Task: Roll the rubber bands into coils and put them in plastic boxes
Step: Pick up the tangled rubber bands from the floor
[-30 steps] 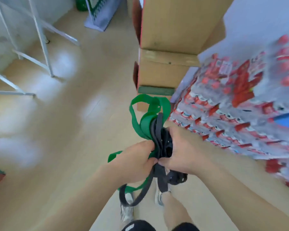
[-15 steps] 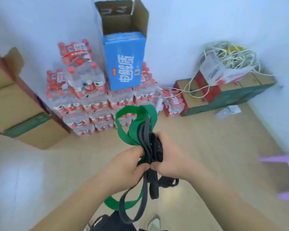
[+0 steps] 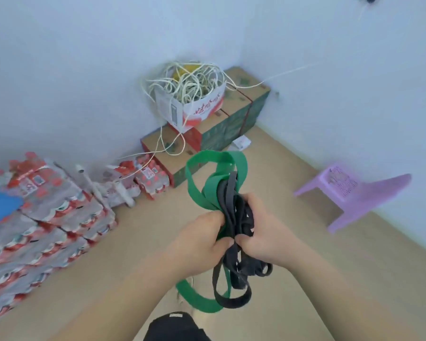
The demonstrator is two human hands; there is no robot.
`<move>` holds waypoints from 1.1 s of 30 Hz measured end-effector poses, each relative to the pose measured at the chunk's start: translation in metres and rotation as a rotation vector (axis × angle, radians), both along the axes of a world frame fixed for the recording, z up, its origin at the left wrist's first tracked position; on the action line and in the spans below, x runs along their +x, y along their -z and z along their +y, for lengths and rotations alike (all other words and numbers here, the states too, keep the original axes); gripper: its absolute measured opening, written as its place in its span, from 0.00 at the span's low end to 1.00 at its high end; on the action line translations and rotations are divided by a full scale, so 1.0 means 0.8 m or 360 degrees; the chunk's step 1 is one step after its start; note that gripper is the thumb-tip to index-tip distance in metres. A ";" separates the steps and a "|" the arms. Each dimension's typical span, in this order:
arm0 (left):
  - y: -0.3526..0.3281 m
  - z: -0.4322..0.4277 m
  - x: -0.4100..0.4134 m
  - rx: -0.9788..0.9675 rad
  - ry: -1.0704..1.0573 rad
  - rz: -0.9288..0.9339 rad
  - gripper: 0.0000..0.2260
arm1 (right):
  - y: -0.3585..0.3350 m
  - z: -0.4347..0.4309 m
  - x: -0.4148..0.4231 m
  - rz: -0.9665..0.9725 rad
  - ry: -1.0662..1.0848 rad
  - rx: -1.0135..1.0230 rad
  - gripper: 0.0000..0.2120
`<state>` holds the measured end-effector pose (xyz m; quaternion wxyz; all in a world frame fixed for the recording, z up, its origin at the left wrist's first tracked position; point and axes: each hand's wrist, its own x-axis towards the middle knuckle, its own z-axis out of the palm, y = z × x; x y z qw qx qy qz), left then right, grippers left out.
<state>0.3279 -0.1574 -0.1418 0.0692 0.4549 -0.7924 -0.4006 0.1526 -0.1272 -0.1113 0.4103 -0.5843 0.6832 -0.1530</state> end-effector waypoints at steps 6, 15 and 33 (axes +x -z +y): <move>0.003 -0.157 -0.168 0.0020 0.0305 -0.0043 0.08 | 0.004 -0.124 -0.156 0.0065 0.0228 0.0063 0.27; 0.026 -0.342 -0.404 0.0098 0.0279 -0.0080 0.09 | 0.024 -0.312 -0.396 0.0089 0.0213 0.0103 0.31; 0.057 -0.624 -0.619 0.0068 -0.0641 -0.0061 0.11 | 0.067 -0.730 -0.604 0.0122 -0.0631 0.0154 0.35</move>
